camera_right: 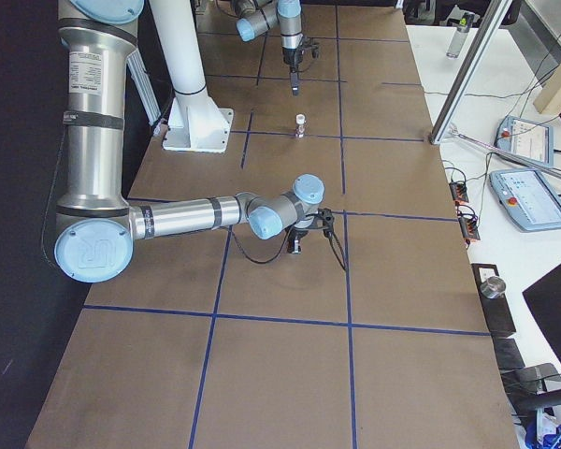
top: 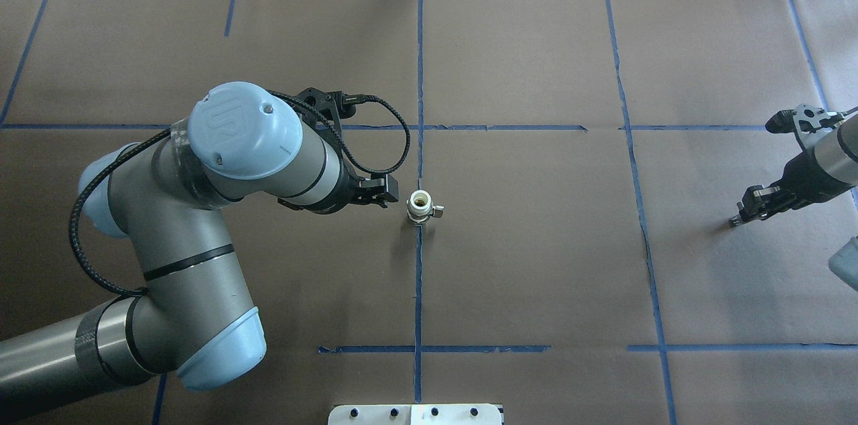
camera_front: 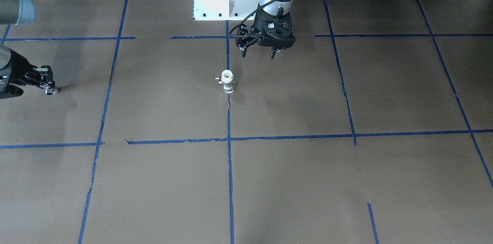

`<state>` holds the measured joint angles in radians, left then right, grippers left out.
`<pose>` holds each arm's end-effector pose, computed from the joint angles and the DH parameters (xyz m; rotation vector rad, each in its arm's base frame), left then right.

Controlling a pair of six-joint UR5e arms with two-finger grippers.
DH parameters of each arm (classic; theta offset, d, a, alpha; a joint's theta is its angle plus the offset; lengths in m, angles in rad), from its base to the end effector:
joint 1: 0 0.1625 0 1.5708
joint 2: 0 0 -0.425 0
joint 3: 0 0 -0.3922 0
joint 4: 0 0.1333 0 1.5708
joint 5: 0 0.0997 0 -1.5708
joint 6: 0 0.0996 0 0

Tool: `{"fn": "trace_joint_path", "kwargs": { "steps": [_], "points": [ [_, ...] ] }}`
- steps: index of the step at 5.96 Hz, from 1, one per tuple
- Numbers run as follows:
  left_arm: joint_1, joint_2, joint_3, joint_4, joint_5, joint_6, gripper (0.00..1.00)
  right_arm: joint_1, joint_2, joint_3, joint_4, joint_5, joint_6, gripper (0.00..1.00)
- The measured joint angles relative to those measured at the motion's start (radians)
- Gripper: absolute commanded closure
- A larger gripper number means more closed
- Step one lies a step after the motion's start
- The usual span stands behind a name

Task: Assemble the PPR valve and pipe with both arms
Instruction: 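Carry the chrome valve with the right gripper above the white pipe fitting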

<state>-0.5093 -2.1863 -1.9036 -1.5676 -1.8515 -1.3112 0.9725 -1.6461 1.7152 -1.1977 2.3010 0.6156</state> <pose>0.4811 -0.3897 0.1661 0.1115 0.9671 -0.0970 -0.2158 -0.4352 0.5836 -0.0627 -0.8304 -0.1451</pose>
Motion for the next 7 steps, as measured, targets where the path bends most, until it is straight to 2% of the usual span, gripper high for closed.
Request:
{"fn": "trace_joint_path", "kwargs": {
  "steps": [2, 3, 5, 6, 7],
  "points": [
    [-0.002, 0.007, -0.014, 0.000, 0.001, 0.000, 0.10, -0.002, 0.024, 0.065, -0.019, 0.000, 0.048, 1.00],
    [-0.003, 0.035, -0.048, 0.000, 0.001, 0.001, 0.10, -0.012, 0.078, 0.126, -0.063, -0.002, 0.161, 1.00],
    [-0.004, 0.109, -0.119, 0.000, 0.000, 0.005, 0.10, -0.112, 0.293, 0.191, -0.190, -0.021, 0.460, 1.00],
    [-0.005, 0.122, -0.128, 0.001, 0.000, 0.005, 0.10, -0.193, 0.452, 0.170, -0.249, -0.066, 0.629, 1.00],
    [-0.005, 0.132, -0.130, 0.002, 0.002, 0.005, 0.10, -0.260, 0.620, 0.105, -0.296, -0.122, 0.766, 1.00]
  ]
}}
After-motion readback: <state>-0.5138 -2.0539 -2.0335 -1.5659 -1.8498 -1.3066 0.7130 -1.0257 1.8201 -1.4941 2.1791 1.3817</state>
